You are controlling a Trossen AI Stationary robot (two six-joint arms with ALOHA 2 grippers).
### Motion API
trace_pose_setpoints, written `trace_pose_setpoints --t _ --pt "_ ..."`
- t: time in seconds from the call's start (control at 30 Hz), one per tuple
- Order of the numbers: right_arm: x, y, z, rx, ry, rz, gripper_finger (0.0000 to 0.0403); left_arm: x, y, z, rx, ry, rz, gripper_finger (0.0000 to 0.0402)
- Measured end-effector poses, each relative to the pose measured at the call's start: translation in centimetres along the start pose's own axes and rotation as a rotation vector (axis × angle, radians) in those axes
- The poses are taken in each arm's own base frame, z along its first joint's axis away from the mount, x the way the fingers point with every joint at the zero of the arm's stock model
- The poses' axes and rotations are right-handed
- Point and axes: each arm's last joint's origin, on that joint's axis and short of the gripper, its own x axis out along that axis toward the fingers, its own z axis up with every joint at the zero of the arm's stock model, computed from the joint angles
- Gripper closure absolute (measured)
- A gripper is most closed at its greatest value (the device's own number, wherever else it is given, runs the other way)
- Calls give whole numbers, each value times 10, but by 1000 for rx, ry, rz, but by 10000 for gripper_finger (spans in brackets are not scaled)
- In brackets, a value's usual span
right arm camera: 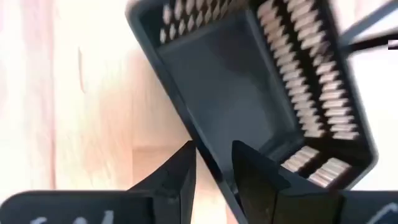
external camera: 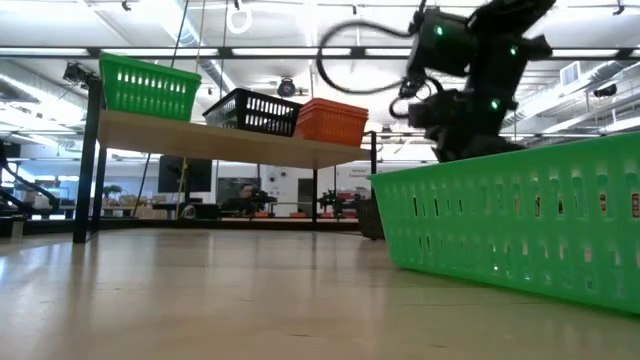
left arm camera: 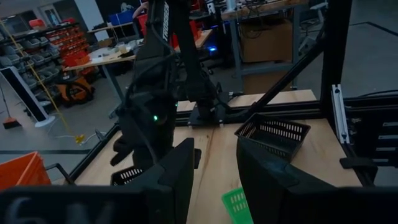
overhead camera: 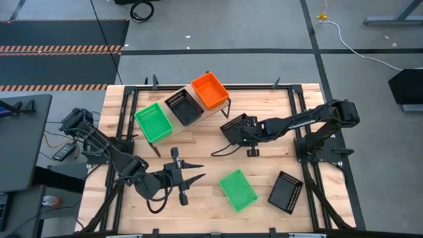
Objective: Stack baskets on shelf by color
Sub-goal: Stack the top black basket on the black basket on the shelf
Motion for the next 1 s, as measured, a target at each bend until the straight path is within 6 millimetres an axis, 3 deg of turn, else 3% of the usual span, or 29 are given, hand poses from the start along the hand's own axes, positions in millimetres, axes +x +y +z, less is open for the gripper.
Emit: trace_pose_setpoints --t 0.23,0.37,0.57,0.8,1.0 --pt "-43 -1 20 33 -152 15 291 1 0 -3 26 21 -9 273" --pt "-75 0 22 113 -257 43 290 12 2 -11 56 56 14 273" --pt "-107 8 7 252 -292 168 290 57 15 -38 101 167 96 273" --pt "-132 33 -8 238 -287 351 290 121 49 -81 239 329 155 251" --pt "-147 50 -17 184 -312 400 290 142 75 -99 358 441 6 218"
